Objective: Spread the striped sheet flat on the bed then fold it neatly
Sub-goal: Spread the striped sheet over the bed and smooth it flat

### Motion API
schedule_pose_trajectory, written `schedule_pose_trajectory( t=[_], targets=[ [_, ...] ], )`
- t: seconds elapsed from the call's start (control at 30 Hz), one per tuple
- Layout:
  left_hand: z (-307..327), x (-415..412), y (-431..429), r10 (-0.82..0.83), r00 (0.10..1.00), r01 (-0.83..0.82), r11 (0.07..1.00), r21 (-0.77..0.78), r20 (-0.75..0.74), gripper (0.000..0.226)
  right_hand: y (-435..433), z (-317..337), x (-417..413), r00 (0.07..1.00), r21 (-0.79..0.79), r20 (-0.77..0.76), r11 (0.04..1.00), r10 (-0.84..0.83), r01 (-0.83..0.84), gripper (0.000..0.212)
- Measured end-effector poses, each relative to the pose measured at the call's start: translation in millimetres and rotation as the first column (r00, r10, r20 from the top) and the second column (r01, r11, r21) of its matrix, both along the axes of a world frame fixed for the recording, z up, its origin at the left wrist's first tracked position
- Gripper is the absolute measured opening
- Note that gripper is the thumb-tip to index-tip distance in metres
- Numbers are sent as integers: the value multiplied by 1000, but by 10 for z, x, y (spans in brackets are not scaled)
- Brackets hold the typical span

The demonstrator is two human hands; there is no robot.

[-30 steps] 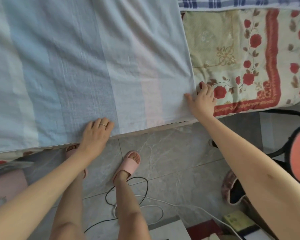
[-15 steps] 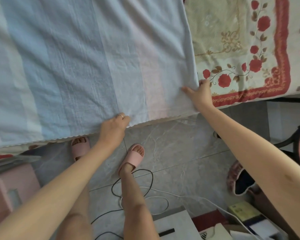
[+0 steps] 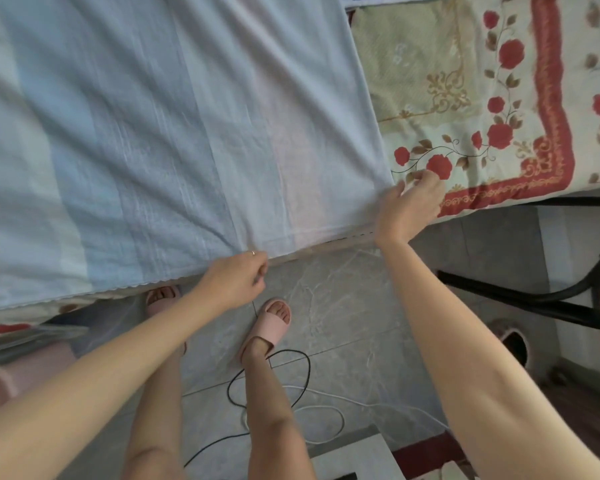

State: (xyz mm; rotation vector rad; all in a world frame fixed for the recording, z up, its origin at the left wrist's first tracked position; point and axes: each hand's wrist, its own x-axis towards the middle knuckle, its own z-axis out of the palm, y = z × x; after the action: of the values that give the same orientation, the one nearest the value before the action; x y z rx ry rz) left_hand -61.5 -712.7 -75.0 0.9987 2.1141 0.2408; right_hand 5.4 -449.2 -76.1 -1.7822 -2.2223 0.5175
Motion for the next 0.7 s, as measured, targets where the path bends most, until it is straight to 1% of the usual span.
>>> schedule_pose_trajectory(
  t=[0.03,0.07,0.1,0.13,0.17,0.2,0.23,0.27,0.3,0.33,0.37,0.4,0.43,0.47,0.5,0.53,0.57,0.6,0.63,0.7],
  targets=[
    [60,-22,7,2,998,5,994,112,-67,8,-160,19,-113,993,61,-39,992,110,-107,29],
    [95,-62,-2,26,983,16,974,227,-183,16,-357,23,-222,952,80,-85,954,295,-289,36],
    [106,-131,-21,59,950,32,958,285,-305,28,-571,14,-321,838,80,-101,844,536,-530,44],
    [67,-224,-69,82,907,37,961,272,-412,43,-801,-13,-397,626,93,-41,627,779,-773,50],
    [-7,-325,-171,71,881,24,981,193,-469,56,-981,-80,-429,339,93,93,331,936,-939,55],
    [-85,-412,-312,54,874,-5,995,102,-484,68,-1033,-163,-450,52,60,242,39,969,-997,58],
    [-168,-460,-499,43,881,-47,999,3,-472,81,-963,-243,-446,-104,12,343,-115,934,-993,59],
    [-243,-479,-701,39,884,-84,994,-76,-465,94,-826,-308,-420,-125,-52,399,-113,908,-992,59],
    [-295,-479,-911,32,886,-108,985,-138,-463,106,-643,-337,-375,-36,-155,410,31,911,-987,62],
    [-329,-435,-1117,33,890,-126,976,-175,-455,116,-432,-355,-315,139,-276,428,276,893,-921,67],
    [-345,-366,-1274,49,893,-146,971,-187,-447,122,-217,-337,-239,373,-356,451,546,811,-758,73],
    [-350,-296,-1423,75,894,-171,969,-181,-441,123,-92,-282,-192,535,-405,476,713,699,-572,78],
    [-326,-235,-1548,98,898,-186,968,-168,-429,119,-68,-208,-176,609,-424,501,788,615,-447,81],
    [-309,-189,-1634,109,898,-187,971,-146,-425,110,-106,-125,-190,623,-435,538,820,568,-372,83],
    [-284,-165,-1692,118,896,-186,975,-119,-427,98,-188,-79,-236,597,-417,592,840,542,-348,82],
    [-246,-161,-1731,133,892,-191,977,-93,-432,87,-309,-24,-306,550,-369,654,854,520,-368,80],
    [-191,-181,-1744,133,897,-186,979,-85,-422,80,-450,-8,-371,515,-309,691,851,508,-425,77],
    [-151,-214,-1751,122,892,-167,984,-67,-436,75,-617,-3,-448,492,-261,691,817,530,-514,74],
    [-126,-274,-1739,107,878,-144,989,-43,-467,71,-799,10,-527,474,-242,649,753,595,-612,72],
    [-103,-456,-1849,109,852,-126,992,3,-512,66,-1393,29,-762,391,-262,523,579,757,-772,69]
  ],
)
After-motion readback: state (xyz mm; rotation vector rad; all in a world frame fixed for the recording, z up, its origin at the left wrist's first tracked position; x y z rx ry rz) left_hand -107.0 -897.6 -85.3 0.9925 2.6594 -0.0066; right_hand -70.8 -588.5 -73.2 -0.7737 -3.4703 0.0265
